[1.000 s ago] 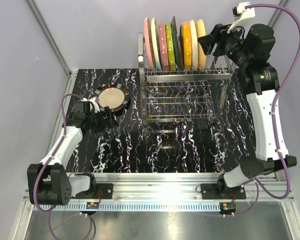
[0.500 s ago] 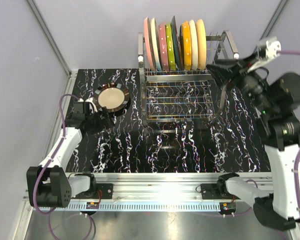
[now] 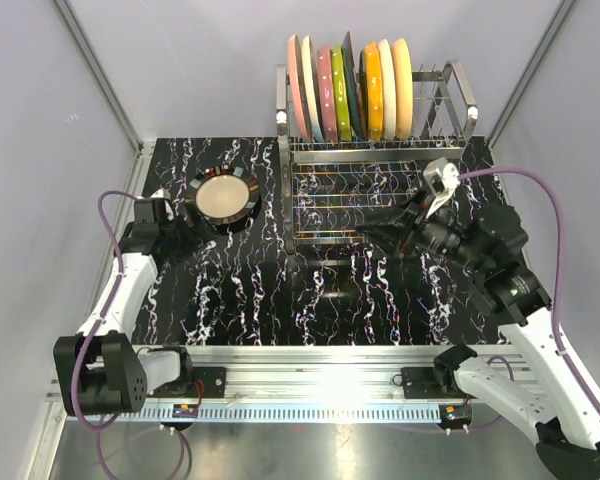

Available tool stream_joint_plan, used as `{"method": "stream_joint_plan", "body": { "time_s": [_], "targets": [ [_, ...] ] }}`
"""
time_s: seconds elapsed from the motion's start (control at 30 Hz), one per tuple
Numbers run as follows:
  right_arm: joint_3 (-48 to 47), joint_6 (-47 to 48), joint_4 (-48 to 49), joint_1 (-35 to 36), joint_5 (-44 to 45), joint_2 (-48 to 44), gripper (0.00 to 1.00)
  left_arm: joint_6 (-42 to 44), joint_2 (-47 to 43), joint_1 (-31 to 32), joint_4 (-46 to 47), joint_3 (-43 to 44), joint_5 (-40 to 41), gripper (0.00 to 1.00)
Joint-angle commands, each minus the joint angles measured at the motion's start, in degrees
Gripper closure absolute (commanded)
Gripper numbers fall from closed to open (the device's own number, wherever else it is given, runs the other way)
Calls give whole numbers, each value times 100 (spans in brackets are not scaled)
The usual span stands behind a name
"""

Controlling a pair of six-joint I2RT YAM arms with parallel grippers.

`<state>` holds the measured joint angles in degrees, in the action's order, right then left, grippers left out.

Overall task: Load the plates into the dish rack
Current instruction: Grab a plate with the left arm

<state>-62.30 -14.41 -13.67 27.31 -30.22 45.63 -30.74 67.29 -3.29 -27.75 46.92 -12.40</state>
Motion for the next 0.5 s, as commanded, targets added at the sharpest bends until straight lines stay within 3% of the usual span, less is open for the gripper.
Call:
{"method": "stream_joint_plan", "body": {
  "time_s": [0.0, 0.27, 0.47],
  "targets": [
    [183, -44, 295, 423, 340, -273, 53, -336, 204, -250, 664, 283, -332, 1],
    [1543, -306, 856, 1557, 1184, -467, 52, -924, 864, -822, 1210, 151, -289, 1],
    [2151, -273, 1156, 2137, 1633, -581, 49, -1398, 1427, -1103, 2272, -165, -744, 1]
  ]
}}
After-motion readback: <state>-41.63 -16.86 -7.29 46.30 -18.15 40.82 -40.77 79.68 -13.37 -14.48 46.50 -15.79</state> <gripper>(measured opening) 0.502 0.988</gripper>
